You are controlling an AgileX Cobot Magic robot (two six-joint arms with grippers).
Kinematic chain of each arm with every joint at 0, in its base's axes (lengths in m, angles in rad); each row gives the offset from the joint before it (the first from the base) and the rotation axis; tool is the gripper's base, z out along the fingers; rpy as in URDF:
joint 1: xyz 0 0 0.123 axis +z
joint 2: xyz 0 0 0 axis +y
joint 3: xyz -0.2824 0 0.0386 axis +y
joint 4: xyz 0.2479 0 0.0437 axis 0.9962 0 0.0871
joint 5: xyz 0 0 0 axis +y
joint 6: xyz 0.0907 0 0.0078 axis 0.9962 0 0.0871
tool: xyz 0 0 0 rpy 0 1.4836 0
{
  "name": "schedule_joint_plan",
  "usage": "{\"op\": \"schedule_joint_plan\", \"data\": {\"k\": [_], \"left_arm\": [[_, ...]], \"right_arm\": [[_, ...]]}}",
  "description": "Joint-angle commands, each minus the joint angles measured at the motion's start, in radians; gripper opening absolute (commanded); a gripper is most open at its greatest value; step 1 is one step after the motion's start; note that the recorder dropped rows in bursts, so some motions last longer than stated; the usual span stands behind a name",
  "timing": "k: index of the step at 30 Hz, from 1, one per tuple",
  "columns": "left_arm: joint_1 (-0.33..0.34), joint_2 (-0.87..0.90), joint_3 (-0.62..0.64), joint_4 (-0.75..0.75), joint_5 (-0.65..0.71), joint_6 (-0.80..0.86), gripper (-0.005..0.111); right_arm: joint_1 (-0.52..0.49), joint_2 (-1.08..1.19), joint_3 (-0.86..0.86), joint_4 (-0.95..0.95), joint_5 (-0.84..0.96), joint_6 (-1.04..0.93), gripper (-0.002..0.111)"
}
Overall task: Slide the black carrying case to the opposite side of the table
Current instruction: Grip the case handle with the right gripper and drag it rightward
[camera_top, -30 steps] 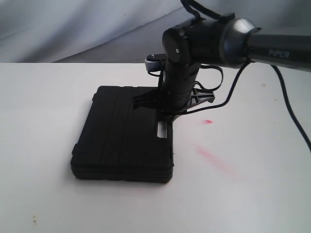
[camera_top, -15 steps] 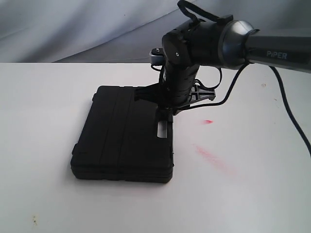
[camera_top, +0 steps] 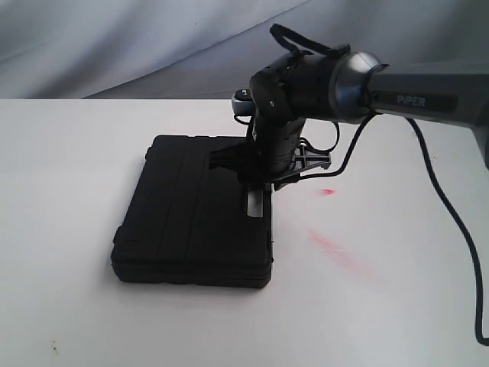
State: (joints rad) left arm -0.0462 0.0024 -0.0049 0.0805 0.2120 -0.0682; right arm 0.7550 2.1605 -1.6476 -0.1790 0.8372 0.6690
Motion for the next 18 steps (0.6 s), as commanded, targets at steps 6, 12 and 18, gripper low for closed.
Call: {"op": "schedule_joint_plan", "data": {"k": [6,12,18], "left_arm": [[0.001,-0.002,0.005,0.003,-0.010,-0.005,0.000],[0.001,-0.002,0.005,0.003,-0.010,-0.005,0.000],[0.001,-0.002,0.005,0.003,-0.010,-0.005,0.000]], "right_arm": [[0.004,0.000,0.006,-0.064,-0.018,0.028,0.042],[-0.001,0.000,0.049,-0.078,-0.026,0.051,0.042],[-0.009,0.000,0.082,-0.043,-0.083,0.054,0.042]]}}
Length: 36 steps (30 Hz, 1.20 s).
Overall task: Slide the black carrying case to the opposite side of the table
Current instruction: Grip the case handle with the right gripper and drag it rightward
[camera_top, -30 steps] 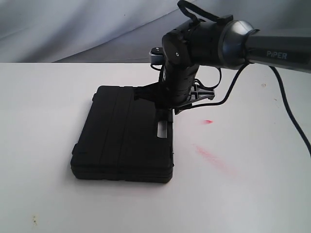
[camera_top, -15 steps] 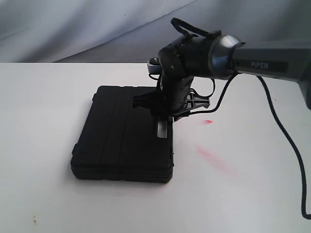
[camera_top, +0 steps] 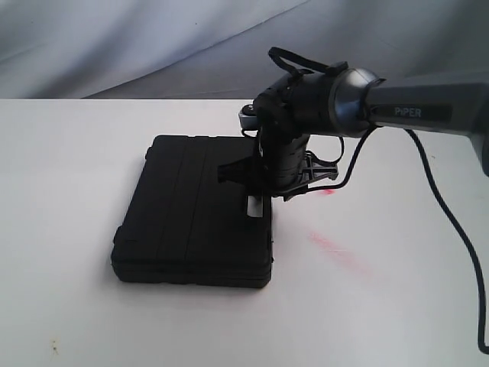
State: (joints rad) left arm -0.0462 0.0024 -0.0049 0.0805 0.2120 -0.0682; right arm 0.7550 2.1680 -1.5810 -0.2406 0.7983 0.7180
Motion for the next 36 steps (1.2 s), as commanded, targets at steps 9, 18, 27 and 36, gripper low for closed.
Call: {"op": "schedule_joint_plan", "data": {"k": [9,18,27,36], "left_arm": [[0.001,-0.002,0.005,0.003,-0.010,-0.005,0.000],[0.001,-0.002,0.005,0.003,-0.010,-0.005,0.000],[0.001,-0.002,0.005,0.003,-0.010,-0.005,0.000],[0.001,-0.002,0.005,0.003,-0.010,-0.005,0.000]], "right_arm": [[-0.009,-0.008,0.023,0.024,-0.066,0.024,0.038],[-0.009,-0.008,0.063,0.024,-0.098,0.046,0.038],[-0.009,0.012,0.063,0.024,-0.089,0.046,0.023],[-0.025,0.002,0.063,-0.025,-0.021,0.045,0.000]]}}
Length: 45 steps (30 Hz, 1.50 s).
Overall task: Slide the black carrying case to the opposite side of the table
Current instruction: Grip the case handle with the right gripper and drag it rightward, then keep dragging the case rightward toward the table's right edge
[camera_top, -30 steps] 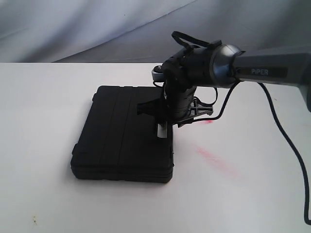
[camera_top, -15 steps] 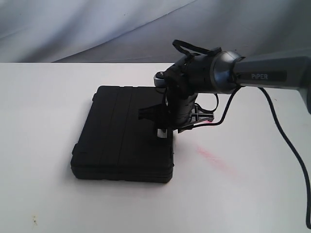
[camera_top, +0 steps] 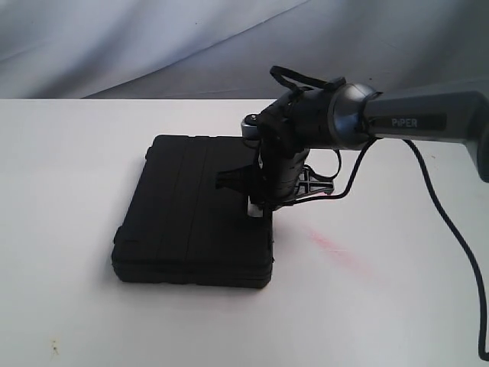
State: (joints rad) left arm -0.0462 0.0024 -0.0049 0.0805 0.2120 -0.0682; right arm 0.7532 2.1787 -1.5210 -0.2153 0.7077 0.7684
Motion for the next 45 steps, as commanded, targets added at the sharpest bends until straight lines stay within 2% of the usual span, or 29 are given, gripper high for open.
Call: {"op": "schedule_joint_plan", "data": {"k": [1,19,26,45], "left_arm": [[0.001,-0.002,0.005,0.003,-0.010,-0.005,0.000],[0.001,-0.002,0.005,0.003,-0.010,-0.005,0.000],[0.001,-0.002,0.005,0.003,-0.010,-0.005,0.000],[0.001,-0.002,0.005,0.003,-0.010,-0.005,0.000]], "right_arm": [[-0.035,-0.009,0.003,-0.052,0.096,-0.021,0.000],[-0.211,-0.185,0.252,-0.192,0.014,-0.082,0.000],[-0.275,-0.188,0.299,-0.195,0.014,-0.114,0.000],[-0.356,-0.227,0.321,-0.220,0.007,-0.179,0.000]]}}
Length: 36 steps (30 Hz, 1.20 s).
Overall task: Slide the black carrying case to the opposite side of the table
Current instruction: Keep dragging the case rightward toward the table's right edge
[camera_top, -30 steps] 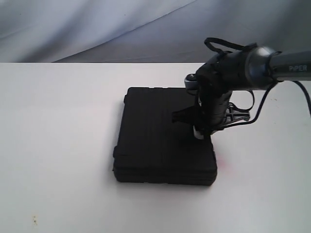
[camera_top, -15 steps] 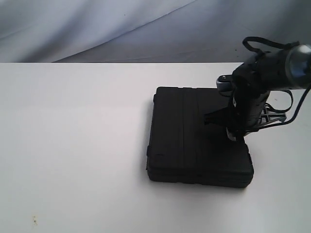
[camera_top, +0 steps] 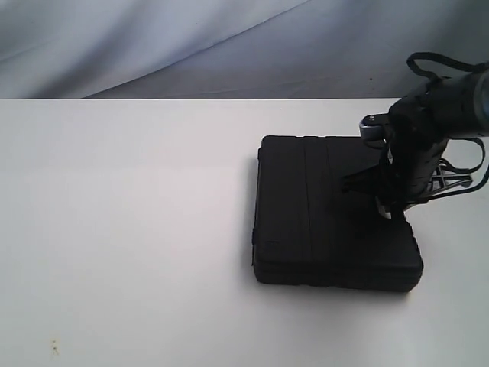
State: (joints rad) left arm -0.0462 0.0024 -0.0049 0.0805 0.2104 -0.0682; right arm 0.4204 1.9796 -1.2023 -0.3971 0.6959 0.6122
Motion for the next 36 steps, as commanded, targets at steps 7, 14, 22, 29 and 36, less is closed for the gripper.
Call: {"op": "schedule_joint_plan", "data": {"k": [7,14,22,29,36], "left_arm": [[0.001,-0.002,0.005,0.003,-0.008,-0.005,0.000],[0.001,-0.002,0.005,0.003,-0.008,-0.005,0.000],[0.001,-0.002,0.005,0.003,-0.008,-0.005,0.000],[0.001,-0.002,0.005,0.003,-0.008,-0.005,0.000],[0.001,-0.002,0.005,0.003,-0.008,-0.005,0.000]], "right_arm": [[-0.058,-0.028,0.008,-0.036,0.027,-0.054,0.000],[-0.086,-0.028,0.015,-0.036,0.021,-0.067,0.000],[-0.140,-0.029,0.068,-0.043,-0.031,-0.069,0.000],[-0.142,-0.032,0.068,-0.037,-0.048,-0.089,0.000],[-0.145,-0.032,0.068,-0.055,-0.048,-0.088,0.000]]}}
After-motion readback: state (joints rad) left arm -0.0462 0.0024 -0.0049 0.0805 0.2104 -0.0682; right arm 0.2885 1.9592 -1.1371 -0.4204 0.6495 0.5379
